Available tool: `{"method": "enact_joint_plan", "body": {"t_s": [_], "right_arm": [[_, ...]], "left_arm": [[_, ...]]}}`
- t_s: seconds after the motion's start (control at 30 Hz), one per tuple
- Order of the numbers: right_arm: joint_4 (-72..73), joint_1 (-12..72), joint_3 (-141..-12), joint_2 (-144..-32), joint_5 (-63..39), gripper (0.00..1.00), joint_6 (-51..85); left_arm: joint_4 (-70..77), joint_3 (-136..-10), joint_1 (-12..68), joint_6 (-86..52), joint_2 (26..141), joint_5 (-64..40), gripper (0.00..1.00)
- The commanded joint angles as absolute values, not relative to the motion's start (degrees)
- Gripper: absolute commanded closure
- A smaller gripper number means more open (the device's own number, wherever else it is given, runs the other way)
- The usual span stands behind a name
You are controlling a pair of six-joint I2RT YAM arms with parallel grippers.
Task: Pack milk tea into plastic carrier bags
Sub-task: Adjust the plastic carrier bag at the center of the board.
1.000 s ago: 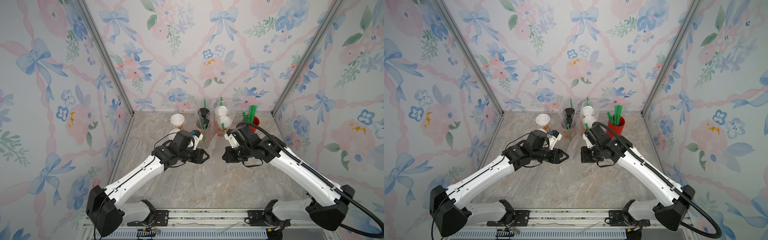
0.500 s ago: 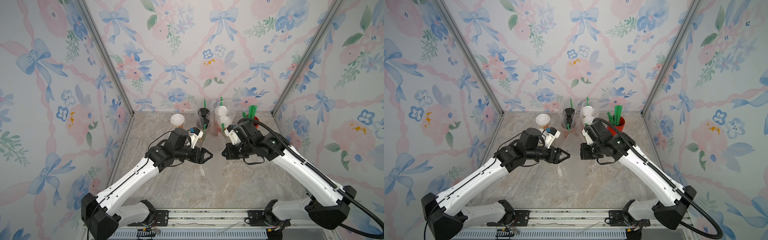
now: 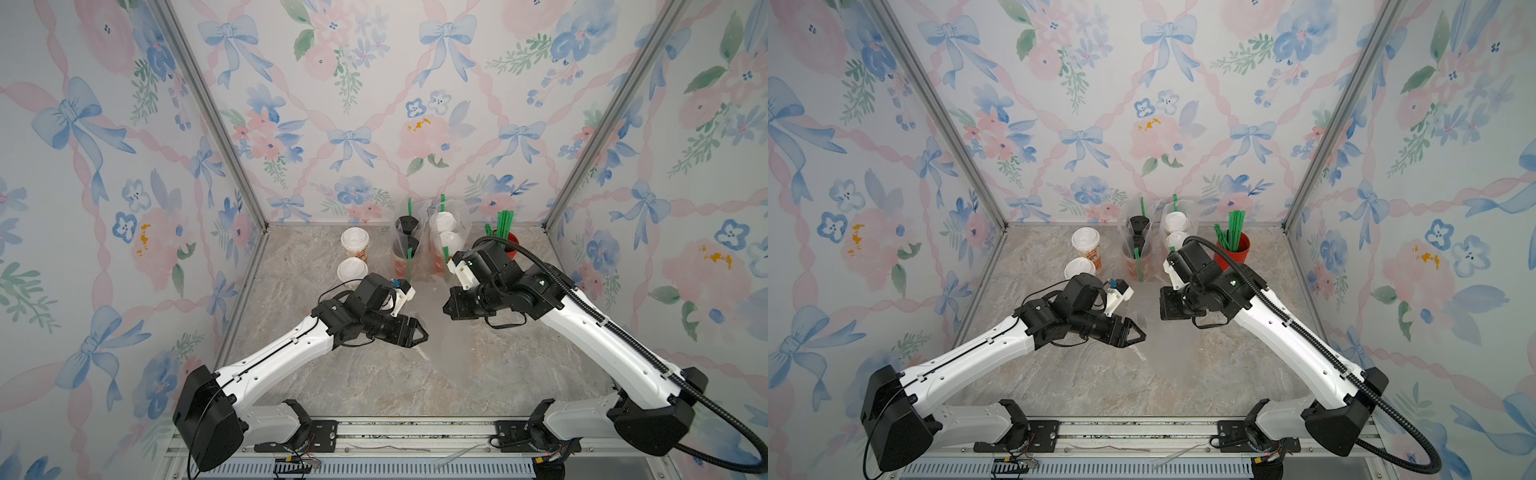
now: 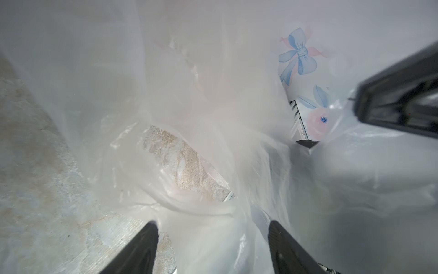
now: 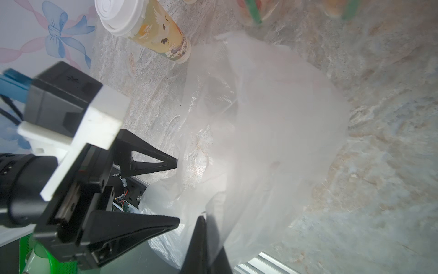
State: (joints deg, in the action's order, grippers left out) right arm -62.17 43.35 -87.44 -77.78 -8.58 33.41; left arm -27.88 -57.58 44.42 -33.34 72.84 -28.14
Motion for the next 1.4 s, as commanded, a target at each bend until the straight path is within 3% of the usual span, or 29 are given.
{"method": "enact_joint_plan", "body": {"t_s": [0.0,0.13,0.43,0.67,0.97,1.03,1.17,1.37], "right_arm": [[-62.2,43.9,-89.1,-78.4,-8.6,1.0,33.0],[-61.7,44.1,-89.1,-78.5,-8.8,1.0,33.1],[-63.5,44.1,-89.9,-78.5,-6.9,1.0,32.1],[-68.0,42.2,-91.9,-76.2,-2.5,1.0,31.1],[-66.5,41.2,-88.9,-74.8,-3.6,1.0,31.5],[-64.3,41.2,-87.2,-74.6,-5.1,1.0,31.5],[-60.1,40.9,-83.6,-74.1,-8.3,1.0,31.5],[-57.4,40.9,-80.8,-73.5,-10.7,1.0,31.3]], "left_arm": [[-25.7,-55.9,45.2,-35.5,73.9,-28.7,0.3],[-19.4,-53.2,45.6,-39.1,74.1,-31.4,0.4],[-20.0,-52.5,46.2,-38.4,74.5,-28.6,0.88],[-30.6,-54.3,46.2,-36.0,74.3,-17.3,0.93],[-34.3,-53.7,46.2,-37.9,73.7,-12.5,0.89],[-34.5,-54.5,46.1,-37.8,73.0,-12.1,0.79],[-34.5,-56.4,45.6,-37.2,70.6,-11.5,0.49],[-34.0,-58.8,40.0,-34.3,67.8,-14.7,0.33]]}}
